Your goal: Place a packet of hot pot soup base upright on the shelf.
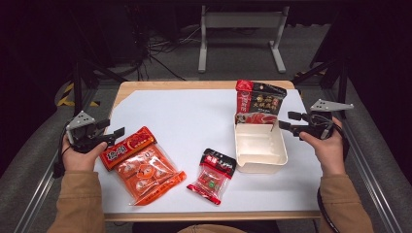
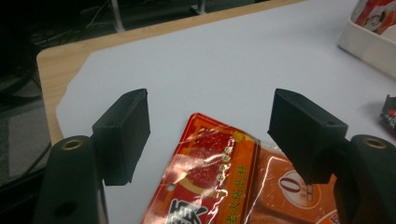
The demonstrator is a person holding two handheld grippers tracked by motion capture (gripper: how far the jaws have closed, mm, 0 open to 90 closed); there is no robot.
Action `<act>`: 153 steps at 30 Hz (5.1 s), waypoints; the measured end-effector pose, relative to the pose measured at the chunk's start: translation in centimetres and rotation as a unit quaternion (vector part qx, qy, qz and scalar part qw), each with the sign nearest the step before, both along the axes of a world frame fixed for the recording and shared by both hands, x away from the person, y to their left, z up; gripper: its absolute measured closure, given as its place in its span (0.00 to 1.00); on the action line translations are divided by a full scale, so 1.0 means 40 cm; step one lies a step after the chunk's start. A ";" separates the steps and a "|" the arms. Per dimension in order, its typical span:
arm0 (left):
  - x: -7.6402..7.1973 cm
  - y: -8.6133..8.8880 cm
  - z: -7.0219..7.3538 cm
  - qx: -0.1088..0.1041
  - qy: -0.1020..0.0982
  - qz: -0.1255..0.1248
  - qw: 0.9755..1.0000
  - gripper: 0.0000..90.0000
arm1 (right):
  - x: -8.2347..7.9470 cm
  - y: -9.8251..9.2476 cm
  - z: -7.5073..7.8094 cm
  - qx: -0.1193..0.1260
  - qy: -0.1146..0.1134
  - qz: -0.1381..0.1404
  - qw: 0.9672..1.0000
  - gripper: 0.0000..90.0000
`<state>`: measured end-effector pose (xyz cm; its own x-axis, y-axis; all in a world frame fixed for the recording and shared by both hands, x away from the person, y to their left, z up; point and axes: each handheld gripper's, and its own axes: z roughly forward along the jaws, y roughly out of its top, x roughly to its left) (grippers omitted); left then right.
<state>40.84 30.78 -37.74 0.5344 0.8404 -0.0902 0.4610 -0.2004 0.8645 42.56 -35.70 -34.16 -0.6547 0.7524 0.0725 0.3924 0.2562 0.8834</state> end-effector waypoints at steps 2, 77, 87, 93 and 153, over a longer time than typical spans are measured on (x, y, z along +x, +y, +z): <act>0.003 0.008 -0.018 -0.003 0.009 0.008 1.000 0.33 | -0.001 -0.001 -0.001 -0.001 0.000 -0.001 1.000 0.42; -0.004 0.050 -0.184 -0.055 0.232 -0.025 0.971 0.97 | 0.015 0.030 -0.029 -0.001 0.020 0.016 1.000 0.40; -0.011 0.050 -0.161 -0.063 0.210 -0.024 0.975 1.00 | 0.007 0.024 -0.016 0.004 0.011 0.012 1.000 0.44; -0.016 0.038 -0.126 -0.046 0.187 -0.028 0.981 1.00 | -0.002 0.020 -0.005 0.010 0.011 0.012 1.000 0.49; -0.166 -0.170 0.249 -0.074 -0.060 -0.195 0.976 1.00 | -0.057 0.078 0.095 0.021 -0.032 0.061 0.997 0.58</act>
<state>34.21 23.99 -27.78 0.8253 0.5533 -0.1128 0.2683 -0.2083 0.9405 40.30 -32.57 -30.36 -0.7461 0.6634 0.0568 0.3026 0.2619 0.9164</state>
